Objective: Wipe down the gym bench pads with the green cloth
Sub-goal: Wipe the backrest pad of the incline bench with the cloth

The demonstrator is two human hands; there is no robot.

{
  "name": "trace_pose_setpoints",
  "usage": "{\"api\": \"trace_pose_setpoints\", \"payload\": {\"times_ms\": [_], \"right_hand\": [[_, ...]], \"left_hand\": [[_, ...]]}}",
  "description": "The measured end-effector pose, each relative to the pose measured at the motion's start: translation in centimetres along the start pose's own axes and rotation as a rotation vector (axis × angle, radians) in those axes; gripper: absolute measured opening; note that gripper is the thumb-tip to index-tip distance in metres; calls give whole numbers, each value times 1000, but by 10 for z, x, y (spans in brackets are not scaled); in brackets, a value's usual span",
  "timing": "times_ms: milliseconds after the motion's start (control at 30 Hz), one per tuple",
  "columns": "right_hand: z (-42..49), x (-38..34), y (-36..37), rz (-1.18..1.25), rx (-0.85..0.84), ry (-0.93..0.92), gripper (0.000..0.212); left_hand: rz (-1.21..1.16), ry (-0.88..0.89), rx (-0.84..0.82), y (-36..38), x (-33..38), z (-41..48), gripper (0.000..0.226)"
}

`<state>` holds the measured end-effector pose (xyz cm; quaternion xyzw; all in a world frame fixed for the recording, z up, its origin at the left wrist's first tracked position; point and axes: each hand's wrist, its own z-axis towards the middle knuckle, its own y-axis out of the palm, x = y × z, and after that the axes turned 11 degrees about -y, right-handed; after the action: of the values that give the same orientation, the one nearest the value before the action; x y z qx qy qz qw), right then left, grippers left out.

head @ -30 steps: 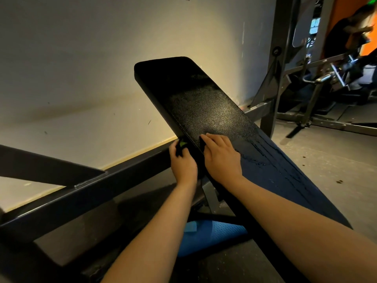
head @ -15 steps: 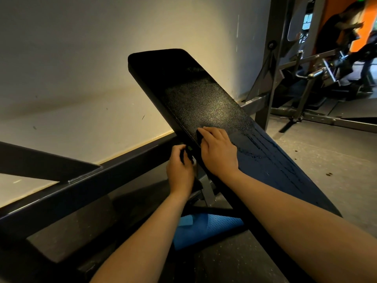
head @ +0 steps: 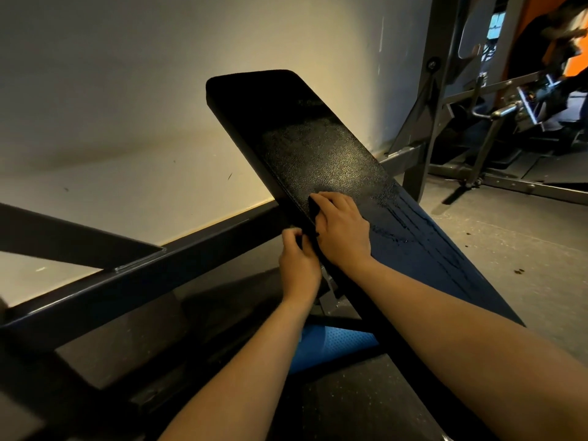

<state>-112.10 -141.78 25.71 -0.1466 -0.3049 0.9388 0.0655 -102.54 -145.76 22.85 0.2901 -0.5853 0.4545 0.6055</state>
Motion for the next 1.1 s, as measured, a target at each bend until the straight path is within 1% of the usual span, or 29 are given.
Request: {"api": "trace_pose_setpoints", "payload": {"times_ms": [67, 133, 233, 300, 400, 533, 633, 767, 833, 867, 967, 1033, 1100], "right_hand": [[-2, -3, -8, -25, -50, -13, 39], [-7, -7, -13, -62, -96, -31, 40], [-32, -2, -15, -183, -59, -81, 40], [-51, 2, -14, -225, -43, -46, 40], [-53, 3, -13, -146, -36, -5, 41], [-50, 3, -14, -11, 1, 39, 46], [-52, 6, -16, 36, 37, 29, 41], [-54, 6, -19, 59, 58, 45, 36], [-56, 5, -21, 69, 53, 50, 36], [-56, 5, -22, 74, 45, 52, 36], [-56, 3, -23, 85, 24, 55, 36], [-56, 4, -23, 89, 26, 52, 37], [-55, 5, -23, 99, 42, 44, 37]], "left_hand": [[41, 16, -35, -4, 0, -13, 5], [53, 20, 4, -11, 7, -11, 6], [-84, -62, 132, -14, 28, 7, 8], [-91, -98, 151, -6, 35, 19, 8], [-55, -131, 147, 7, 28, 14, 11], [-39, -43, 101, 12, 2, -15, 3], [-8, -3, 79, 15, -9, -27, 5], [177, 71, 1, 8, -20, -48, 9], [173, 50, -27, 2, -14, -50, 7], [115, 3, -1, 0, -7, -45, 7], [-93, -139, 147, -3, 21, -22, 12], [-109, -142, 187, 4, 35, -11, 12], [-44, -72, 196, 11, 34, -13, 6]]}}
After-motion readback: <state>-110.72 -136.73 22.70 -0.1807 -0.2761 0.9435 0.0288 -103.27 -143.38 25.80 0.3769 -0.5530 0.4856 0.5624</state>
